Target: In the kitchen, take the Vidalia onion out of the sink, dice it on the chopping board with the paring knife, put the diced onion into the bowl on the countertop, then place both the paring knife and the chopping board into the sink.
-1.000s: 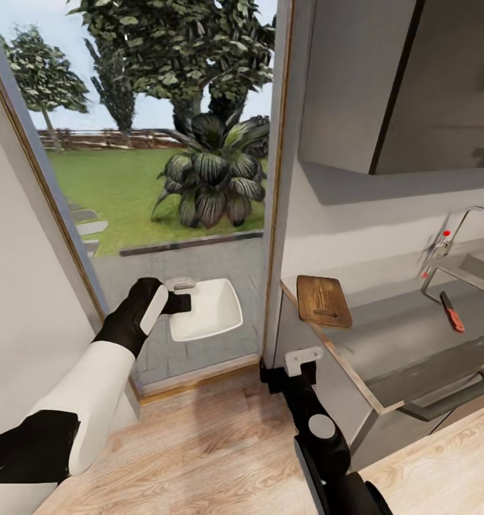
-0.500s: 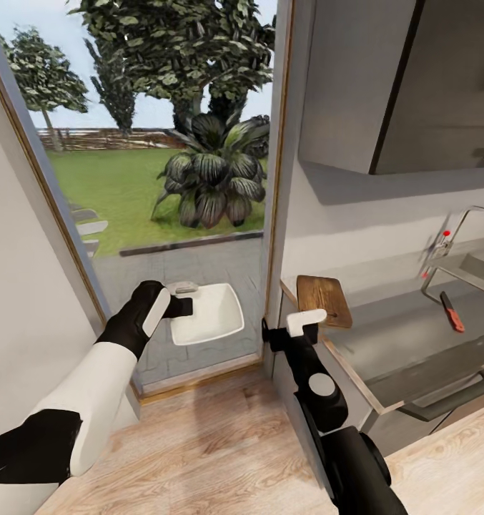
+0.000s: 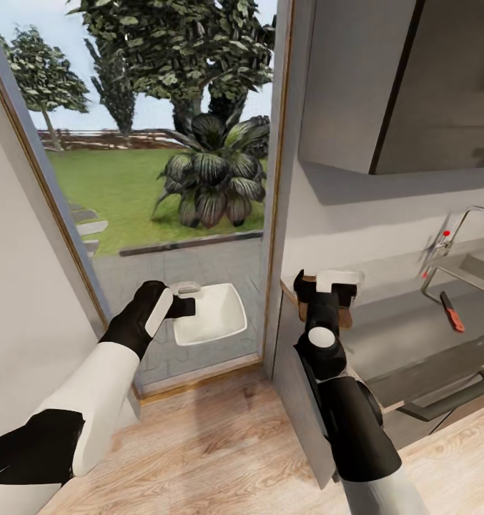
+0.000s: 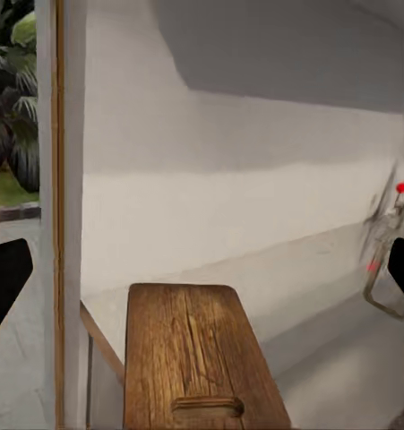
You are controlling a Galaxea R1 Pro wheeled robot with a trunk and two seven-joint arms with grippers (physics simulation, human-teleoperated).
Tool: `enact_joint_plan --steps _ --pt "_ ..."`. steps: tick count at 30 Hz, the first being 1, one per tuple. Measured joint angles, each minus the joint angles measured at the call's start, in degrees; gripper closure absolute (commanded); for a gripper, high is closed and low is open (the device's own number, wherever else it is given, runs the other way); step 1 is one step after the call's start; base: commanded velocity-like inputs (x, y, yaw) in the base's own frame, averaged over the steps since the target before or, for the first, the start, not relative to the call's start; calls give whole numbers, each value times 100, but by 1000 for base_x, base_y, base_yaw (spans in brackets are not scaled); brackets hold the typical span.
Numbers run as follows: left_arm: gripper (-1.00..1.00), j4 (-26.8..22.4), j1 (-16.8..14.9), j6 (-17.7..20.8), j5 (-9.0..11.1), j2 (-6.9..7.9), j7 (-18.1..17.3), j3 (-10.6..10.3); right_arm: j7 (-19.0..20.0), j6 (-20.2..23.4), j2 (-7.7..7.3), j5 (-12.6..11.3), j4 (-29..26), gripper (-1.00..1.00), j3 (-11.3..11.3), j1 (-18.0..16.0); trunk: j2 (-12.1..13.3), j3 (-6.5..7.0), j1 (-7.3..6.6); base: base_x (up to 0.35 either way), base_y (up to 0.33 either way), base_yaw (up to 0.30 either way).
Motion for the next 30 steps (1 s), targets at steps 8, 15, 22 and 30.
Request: enact_joint_plan --steps 8,15,22,30 --pt "100 -1 -1 -2 2 5 -1 0 -407 402 0 9 44 -100 -42 -279 0 0 0 0 0 0" --pt "100 102 -2 -14 1 5 -17 1 -832 387 -1 -438 627 -100 -743 -298 0 0 0 0 0 0" --pt "100 147 1 -16 2 5 -25 1 -871 372 -2 -975 1106 -100 -1587 -299 0 0 0 0 0 0" --pt "100 273 1 -21 8 -3 -31 2 -909 397 -3 -1342 1236 -100 -1784 -299 0 0 0 0 0 0"
